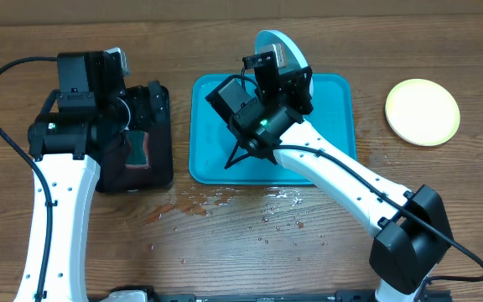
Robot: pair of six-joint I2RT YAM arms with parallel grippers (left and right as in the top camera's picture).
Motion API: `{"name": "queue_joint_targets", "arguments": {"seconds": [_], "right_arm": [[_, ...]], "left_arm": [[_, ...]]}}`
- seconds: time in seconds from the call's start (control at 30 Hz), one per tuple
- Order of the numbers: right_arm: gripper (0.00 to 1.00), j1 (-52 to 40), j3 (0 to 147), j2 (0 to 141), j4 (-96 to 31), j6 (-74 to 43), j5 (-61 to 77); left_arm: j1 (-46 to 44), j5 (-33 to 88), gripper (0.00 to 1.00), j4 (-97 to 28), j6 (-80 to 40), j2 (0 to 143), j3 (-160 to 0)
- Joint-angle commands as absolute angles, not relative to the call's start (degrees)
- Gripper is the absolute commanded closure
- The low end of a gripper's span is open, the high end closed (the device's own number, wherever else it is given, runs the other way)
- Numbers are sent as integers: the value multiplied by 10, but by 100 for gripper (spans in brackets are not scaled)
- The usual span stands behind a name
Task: Clean dirty plates on tray and stack at the side
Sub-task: 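Lift the white plate off the teal tray with the right gripper, then carry the white plate right and lower it onto the yellow plate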
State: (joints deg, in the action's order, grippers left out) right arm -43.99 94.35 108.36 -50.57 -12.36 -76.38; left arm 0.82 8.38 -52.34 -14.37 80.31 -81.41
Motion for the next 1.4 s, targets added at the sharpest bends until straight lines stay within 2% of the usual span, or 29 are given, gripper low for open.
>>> {"name": "queue_joint_targets", "arguments": {"seconds": [0.0,0.5,0.63,0.73,0.87,1.07,1.23,1.37], "right_arm": [[96,-443,959,1059,-502,-115,-780],[96,-443,959,1059,-503,-115,-764],[96,-441,959,1059,-519,-125,-626],[96,-425,959,1059,-537,-178,-484],[96,-390,959,1059,-540,-224,-365],[96,-284,959,1059,-548,-228,-218],[96,-142,959,1059,-552,-227,-67],[96,-23,959,1059,-549,-225,-2]], "left_arm": [[6,89,0,-522,-132,794,-817],[6,88,0,-523,-132,794,-817],[6,88,0,-525,-132,794,-817],[6,88,0,-527,-132,794,-817],[6,89,0,-527,-132,794,-817],[6,89,0,-530,-132,794,-817],[6,89,0,-535,-132,794,-817],[6,88,0,-538,-132,794,-817]]}}
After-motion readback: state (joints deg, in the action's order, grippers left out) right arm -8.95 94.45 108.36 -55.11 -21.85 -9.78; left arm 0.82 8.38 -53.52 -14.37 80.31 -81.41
